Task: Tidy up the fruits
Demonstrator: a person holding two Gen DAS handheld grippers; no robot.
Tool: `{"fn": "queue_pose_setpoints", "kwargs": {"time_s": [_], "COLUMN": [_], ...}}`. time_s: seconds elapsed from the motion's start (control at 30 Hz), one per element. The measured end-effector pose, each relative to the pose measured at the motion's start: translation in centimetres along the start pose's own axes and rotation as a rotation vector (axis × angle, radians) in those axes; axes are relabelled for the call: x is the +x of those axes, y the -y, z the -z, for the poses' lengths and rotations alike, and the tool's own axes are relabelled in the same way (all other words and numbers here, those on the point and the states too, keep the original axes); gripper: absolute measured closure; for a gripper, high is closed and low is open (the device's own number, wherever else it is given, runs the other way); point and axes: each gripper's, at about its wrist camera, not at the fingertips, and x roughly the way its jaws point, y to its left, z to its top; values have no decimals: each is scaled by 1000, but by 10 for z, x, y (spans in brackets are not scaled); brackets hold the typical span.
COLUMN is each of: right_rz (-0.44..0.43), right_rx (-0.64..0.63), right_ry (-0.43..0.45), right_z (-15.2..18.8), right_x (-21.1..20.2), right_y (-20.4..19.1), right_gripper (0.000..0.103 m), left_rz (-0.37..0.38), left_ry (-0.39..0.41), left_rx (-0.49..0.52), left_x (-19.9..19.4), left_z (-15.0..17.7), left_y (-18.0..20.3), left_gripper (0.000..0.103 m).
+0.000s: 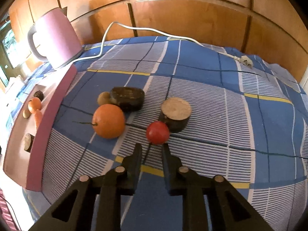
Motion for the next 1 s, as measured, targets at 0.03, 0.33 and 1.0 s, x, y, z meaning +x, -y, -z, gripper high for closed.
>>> {"fn": "queue_pose_setpoints", "kwargs": {"time_s": [0.03,0.33,1.0], "right_rz": [-3,30,-131], "right_rx": [6,7,-108], "right_ry": [-1,17,61], "right_z": [-1,-15,14], "right_x": [0,9,-50], "right_y": [0,-2,-37], "right_gripper": [71,76,79], "left_rz": [1,-9,-78], "left_ry": [2,18,58], "left_rx": [1,18,-40], "left_x": [-1,-3,-13], "left_z": [0,2,2], "left_y": [0,2,-15], "left_gripper": [0,0,0]}}
